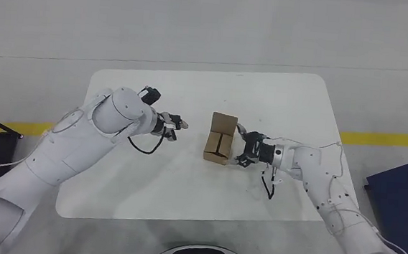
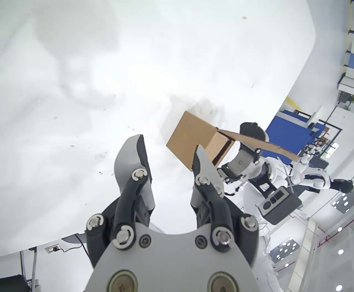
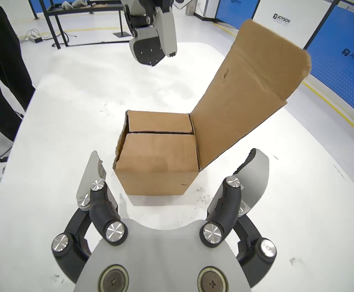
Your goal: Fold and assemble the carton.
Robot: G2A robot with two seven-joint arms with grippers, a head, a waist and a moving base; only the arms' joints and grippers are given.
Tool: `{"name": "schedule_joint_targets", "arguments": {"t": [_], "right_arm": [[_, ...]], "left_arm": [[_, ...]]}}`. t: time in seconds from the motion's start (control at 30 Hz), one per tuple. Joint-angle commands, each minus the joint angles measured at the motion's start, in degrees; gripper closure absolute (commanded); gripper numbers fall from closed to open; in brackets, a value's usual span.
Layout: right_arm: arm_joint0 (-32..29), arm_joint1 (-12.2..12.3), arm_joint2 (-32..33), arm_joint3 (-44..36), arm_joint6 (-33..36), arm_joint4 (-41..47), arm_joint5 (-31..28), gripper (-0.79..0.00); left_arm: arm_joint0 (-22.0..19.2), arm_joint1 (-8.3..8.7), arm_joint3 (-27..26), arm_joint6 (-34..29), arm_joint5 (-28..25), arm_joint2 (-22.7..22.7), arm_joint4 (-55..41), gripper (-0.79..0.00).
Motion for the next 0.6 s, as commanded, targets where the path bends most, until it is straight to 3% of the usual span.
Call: {"name": "schedule_joint_targets", "arguments": {"t": [0.0, 0.2, 0.57], "right_arm": [[0.07, -0.1, -0.54, 0.08, 0.17, -0.5, 0.87, -0.785], [0.26, -0.13, -1.25, 0.15, -1.03, -1.66, 2.13, -0.699], [1.83, 0.19, -2.38, 0.72, -3.43, -4.22, -0.69, -0.634]], "left_arm": [[-1.64, -1.26, 1.9, -0.07, -0.86, 1.42, -1.03, -0.428], [-5.61, -4.62, 7.45, -0.77, -1.88, 5.58, -1.94, -0.533], [-7.9, -7.99, 13.49, -0.26, -2.16, 7.4, -4.35, -0.539]]}}
